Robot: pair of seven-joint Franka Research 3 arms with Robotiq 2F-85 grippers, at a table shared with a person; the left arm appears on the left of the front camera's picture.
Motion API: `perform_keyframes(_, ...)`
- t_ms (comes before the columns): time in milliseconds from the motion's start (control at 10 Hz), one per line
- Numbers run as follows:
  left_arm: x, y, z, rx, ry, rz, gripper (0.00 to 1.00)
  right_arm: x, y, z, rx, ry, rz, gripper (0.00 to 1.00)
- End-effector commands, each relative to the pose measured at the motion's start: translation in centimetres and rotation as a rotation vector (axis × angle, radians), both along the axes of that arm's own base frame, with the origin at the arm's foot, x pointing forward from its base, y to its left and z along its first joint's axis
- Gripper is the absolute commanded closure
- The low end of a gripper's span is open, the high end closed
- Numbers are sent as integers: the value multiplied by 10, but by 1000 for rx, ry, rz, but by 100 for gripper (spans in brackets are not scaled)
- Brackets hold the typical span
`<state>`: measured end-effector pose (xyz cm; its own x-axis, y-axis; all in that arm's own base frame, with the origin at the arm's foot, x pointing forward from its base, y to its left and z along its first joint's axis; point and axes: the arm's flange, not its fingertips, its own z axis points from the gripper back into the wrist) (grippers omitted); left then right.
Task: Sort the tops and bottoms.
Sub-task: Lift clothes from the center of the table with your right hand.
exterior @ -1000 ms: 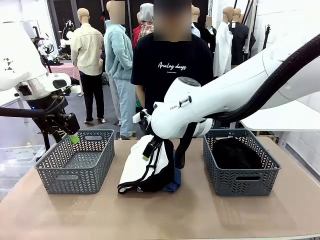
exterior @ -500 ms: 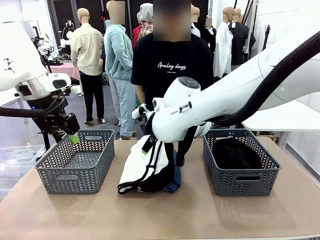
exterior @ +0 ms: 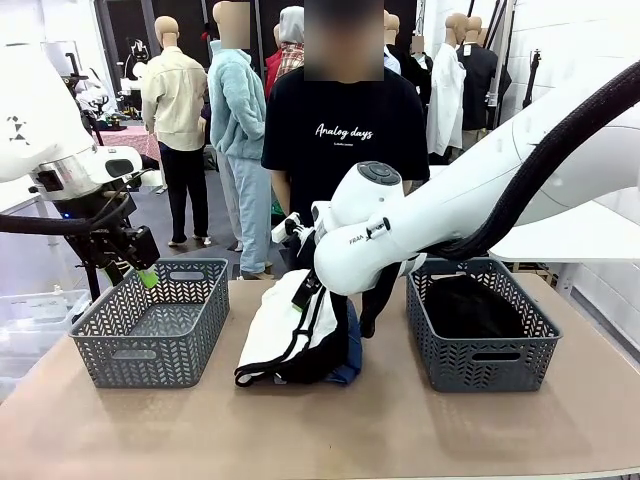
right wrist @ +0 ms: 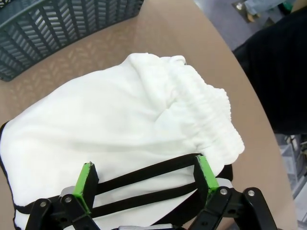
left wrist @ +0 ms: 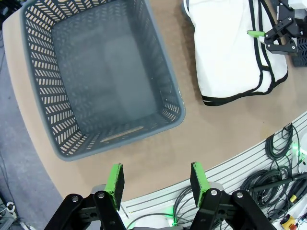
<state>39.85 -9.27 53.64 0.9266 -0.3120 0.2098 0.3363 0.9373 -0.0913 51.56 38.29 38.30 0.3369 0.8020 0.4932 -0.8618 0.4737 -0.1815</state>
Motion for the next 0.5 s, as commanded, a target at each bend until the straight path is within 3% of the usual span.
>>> perform_keyframes(0,0,3,0,8,-8,-2,28,6,5,-7,-4,-4,-15,0)
perform_keyframes(100,0,3,0,8,-8,-2,28,4,6,-7,-3,-15,-2,0)
perform_keyframes(400,0,3,0,8,-8,-2,28,4,4,-5,-36,-27,-4,54)
